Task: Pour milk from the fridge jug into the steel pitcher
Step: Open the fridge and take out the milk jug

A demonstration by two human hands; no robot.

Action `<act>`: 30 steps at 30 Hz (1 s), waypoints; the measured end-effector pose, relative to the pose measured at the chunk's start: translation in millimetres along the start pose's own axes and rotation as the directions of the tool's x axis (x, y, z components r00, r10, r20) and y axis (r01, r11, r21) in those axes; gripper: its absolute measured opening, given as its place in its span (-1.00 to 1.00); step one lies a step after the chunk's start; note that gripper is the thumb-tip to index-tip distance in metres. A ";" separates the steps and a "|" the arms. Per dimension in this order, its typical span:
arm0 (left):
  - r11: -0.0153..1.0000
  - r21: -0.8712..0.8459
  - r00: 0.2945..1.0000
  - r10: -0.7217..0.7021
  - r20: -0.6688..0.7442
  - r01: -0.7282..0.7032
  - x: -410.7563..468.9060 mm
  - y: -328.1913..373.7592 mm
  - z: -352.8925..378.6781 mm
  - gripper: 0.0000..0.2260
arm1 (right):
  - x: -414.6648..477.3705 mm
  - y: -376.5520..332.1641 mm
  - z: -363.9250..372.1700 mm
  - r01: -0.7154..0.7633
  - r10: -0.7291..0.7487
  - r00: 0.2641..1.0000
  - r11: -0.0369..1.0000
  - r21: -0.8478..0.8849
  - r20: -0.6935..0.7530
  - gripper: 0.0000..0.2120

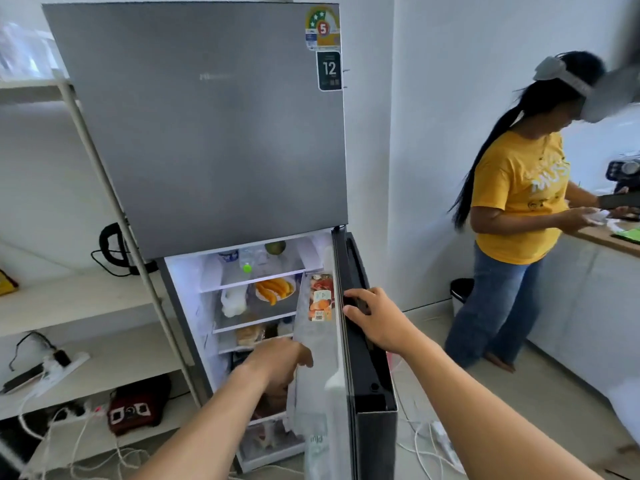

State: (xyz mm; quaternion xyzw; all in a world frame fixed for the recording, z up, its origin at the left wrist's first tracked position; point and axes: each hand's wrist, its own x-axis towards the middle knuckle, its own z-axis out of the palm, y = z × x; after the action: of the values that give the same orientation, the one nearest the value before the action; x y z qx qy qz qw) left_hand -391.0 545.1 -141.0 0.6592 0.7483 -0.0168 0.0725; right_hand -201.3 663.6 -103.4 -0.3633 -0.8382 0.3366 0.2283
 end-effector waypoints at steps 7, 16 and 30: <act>0.988 -0.146 0.982 0.083 0.169 -0.059 17.8 66.3 -2.0 -0.72 | -29.6 8.6 -45.8 -0.083 0.069 0.996 0.924 -0.374 -0.053 -0.55; 0.986 -0.136 0.969 0.128 0.213 -0.101 47.4 141.8 17.3 -0.71 | -71.9 43.3 -76.0 -0.110 0.089 0.994 0.674 -0.730 -0.067 -0.30; 0.955 -0.293 0.976 0.115 0.187 -0.056 64.3 155.4 37.5 -0.48 | -71.9 63.8 -89.3 -0.123 0.077 0.992 0.615 -0.779 -0.096 -0.32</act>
State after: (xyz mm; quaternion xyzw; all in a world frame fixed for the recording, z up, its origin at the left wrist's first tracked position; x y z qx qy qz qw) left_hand -241.9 624.1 -175.6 0.6685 0.7023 0.0278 0.2431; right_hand -70.8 676.9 -100.2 -0.4813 -0.8731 -0.0593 0.0502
